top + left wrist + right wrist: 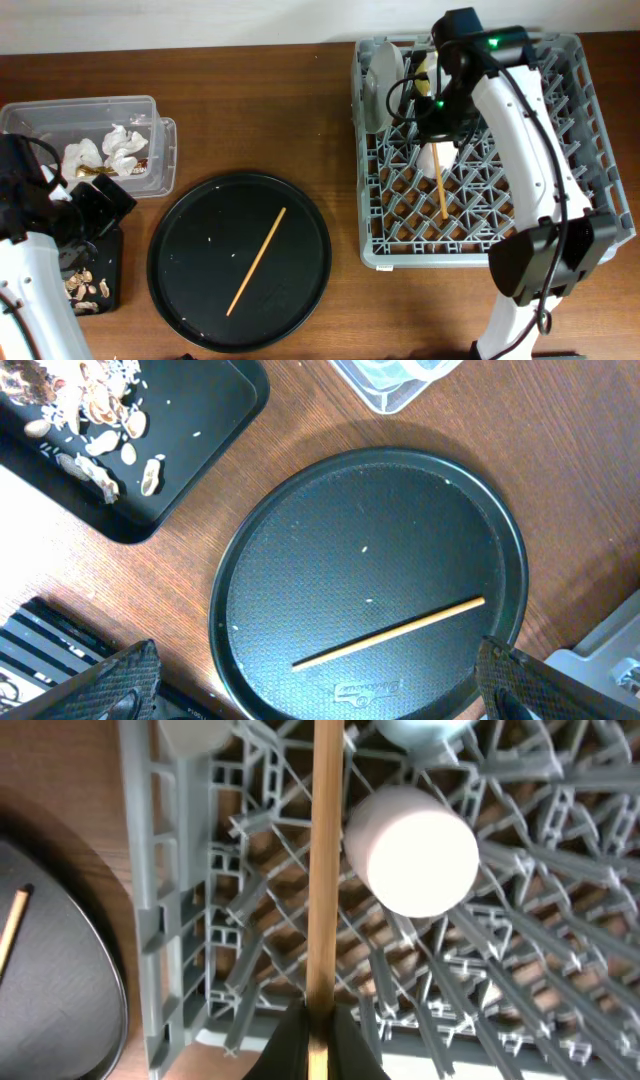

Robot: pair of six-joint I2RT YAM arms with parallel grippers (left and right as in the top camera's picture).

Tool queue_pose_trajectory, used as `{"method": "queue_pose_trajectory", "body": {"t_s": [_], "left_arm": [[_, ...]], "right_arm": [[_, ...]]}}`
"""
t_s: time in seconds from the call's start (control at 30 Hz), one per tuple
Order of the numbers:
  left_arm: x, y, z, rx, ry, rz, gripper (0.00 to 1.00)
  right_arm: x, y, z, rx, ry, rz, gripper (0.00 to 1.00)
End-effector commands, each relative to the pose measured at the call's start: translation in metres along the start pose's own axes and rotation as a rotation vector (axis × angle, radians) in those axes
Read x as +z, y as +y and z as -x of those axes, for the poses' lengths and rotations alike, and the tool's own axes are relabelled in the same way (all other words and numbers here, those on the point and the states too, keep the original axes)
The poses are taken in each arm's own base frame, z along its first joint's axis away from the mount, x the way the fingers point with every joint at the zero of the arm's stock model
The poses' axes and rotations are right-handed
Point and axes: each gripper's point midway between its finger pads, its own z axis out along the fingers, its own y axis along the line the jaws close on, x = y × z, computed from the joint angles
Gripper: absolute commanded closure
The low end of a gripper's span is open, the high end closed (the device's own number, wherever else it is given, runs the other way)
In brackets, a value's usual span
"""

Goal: Sort waste into correct bins and load items into the dishwasher rack
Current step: 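Insert the chopstick upright into the rack beside the plate, then return the right gripper to the tray and grasp the second chopstick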

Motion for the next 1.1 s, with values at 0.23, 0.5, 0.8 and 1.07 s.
{"method": "queue_pose_trajectory", "body": {"t_s": [0.23,0.5,0.8,1.07], "left_arm": [[-0.003,0.000,0.002,0.009,-0.012,-0.003,0.00],[-0.003,0.000,0.002,0.009,-0.012,-0.003,0.00],[-0.003,0.000,0.002,0.009,-0.012,-0.003,0.00],[-0.003,0.000,0.002,0.009,-0.012,-0.003,0.00]], "right_arm": [[0.044,0.013,0.018,0.019,0.027,0.080,0.90],[0.018,0.034,0.005,0.034,0.056,0.201,0.46],[-0.008,0.167,-0.047,0.120,0.060,0.154,0.46],[0.119,0.301,-0.133,0.376,0.043,0.065,0.53]]}}
